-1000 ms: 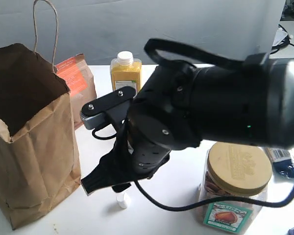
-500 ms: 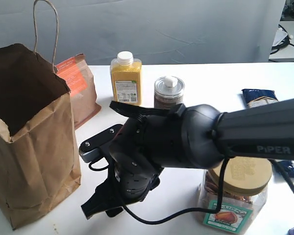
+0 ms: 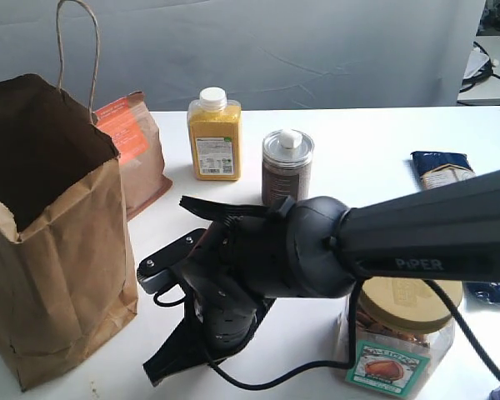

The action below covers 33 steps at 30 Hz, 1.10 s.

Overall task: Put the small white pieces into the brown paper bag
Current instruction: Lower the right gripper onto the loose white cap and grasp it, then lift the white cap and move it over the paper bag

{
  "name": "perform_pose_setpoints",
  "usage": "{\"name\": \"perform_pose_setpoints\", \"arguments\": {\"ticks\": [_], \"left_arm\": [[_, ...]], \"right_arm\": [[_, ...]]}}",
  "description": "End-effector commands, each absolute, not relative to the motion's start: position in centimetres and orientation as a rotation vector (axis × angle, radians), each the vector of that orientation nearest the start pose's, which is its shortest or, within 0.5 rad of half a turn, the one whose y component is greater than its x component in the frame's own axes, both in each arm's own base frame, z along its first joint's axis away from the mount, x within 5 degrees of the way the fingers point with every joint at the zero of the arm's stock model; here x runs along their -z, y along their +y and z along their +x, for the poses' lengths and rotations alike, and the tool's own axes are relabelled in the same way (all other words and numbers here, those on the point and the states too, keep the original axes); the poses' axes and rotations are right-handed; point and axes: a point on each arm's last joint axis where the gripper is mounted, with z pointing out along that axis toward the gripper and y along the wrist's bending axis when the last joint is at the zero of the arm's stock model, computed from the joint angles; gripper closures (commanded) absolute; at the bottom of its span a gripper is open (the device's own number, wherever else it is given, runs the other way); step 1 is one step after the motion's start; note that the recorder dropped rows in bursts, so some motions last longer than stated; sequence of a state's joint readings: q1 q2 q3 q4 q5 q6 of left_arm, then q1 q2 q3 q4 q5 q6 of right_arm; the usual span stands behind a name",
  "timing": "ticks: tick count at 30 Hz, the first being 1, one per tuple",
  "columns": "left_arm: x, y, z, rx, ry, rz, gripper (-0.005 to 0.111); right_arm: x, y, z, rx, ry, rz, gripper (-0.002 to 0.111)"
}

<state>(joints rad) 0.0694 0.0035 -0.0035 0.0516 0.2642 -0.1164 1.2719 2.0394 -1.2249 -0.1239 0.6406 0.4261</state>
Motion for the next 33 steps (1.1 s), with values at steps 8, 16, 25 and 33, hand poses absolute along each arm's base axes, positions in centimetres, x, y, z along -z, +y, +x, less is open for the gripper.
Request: {"name": "perform_pose_setpoints", "arguments": {"ticks": [8,16,25,33], "left_arm": [[-19.0,0.5,5.5,-0.001,1.740,-0.133,0.107],[-19.0,0.5,5.5,-0.001,1.740,-0.133,0.107],[-19.0,0.5,5.5,-0.001,1.740,-0.133,0.107],[-19.0,0.5,5.5,-0.001,1.740,-0.133,0.107]], "right_arm": [[-17.0,34.9,11.7,-0.259,2.548,-1.285,0.108],[-22.6,31.2,9.7,-0.494,2.389,-1.213,0.108],[-30.6,30.5,8.0,-0.807,2.098,-1.122,0.108],[-35.2,34.1,9.1,-0.823,1.955,-1.144,0.108]]}}
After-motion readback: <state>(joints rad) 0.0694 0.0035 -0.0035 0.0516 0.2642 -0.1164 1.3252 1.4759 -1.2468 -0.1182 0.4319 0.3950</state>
